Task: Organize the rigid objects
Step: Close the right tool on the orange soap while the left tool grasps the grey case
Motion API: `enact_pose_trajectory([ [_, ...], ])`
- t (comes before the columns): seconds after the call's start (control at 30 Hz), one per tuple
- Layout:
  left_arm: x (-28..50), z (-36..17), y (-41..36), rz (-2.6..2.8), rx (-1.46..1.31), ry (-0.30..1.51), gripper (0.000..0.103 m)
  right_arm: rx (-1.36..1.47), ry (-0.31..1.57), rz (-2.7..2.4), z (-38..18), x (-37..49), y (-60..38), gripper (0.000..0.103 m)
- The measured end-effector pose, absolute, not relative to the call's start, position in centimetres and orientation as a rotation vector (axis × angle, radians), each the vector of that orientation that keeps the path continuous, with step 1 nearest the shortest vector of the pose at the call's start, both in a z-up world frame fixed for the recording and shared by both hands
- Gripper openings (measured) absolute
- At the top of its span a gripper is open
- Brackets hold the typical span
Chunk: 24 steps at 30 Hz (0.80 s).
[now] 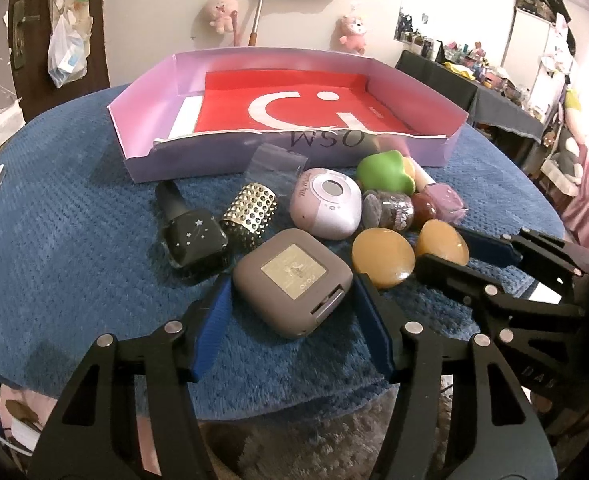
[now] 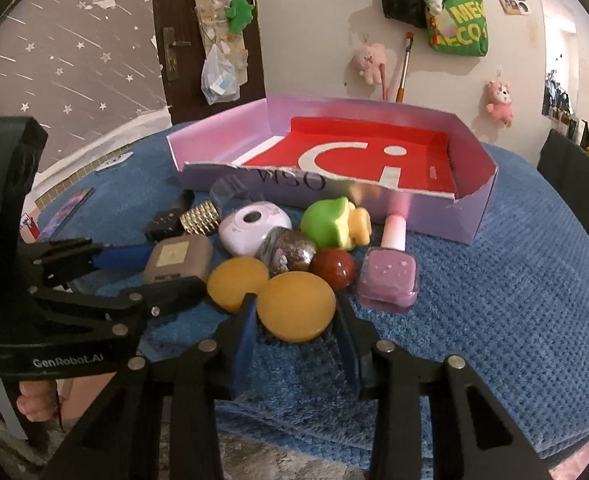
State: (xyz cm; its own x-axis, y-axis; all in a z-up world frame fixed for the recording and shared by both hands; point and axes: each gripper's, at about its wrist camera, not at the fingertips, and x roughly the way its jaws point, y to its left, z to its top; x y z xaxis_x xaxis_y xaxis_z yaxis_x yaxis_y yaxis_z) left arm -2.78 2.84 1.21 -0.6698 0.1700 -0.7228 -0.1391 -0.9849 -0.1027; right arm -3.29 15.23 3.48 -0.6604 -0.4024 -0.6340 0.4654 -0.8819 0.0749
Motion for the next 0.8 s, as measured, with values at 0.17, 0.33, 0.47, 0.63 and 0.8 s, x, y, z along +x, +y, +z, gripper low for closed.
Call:
enact_pose_trajectory([
  [0.17,-2.1,2.2,2.8,2.741,-1.145,-0.047,0.058,0.891,0.1,-2.495,4.6,-3.0,15.4,0.04],
  [0.33,-2.1,3.4,2.5,2.759,-1.102,-0.056,0.058,0.889,0.064,-2.48,5.2,-3.5,15.6,0.04],
  [0.47,-2.4,4.3,2.3,2.767,-1.071,-0.052,0.058,0.881,0.047,-2.468,5.7,-4.0,15.7,0.04],
  [0.63,-3.2,4.9,2.2,2.775,-1.051,-0.037,0.058,0.872,0.016,-2.457,6.3,-4.9,15.8,0.04],
  [0.8,-4.2,5.7,2.1,2.776,-1.024,-0.022,0.058,0.854,0.003,-2.47,7.2,-5.9,16.0,0.04],
])
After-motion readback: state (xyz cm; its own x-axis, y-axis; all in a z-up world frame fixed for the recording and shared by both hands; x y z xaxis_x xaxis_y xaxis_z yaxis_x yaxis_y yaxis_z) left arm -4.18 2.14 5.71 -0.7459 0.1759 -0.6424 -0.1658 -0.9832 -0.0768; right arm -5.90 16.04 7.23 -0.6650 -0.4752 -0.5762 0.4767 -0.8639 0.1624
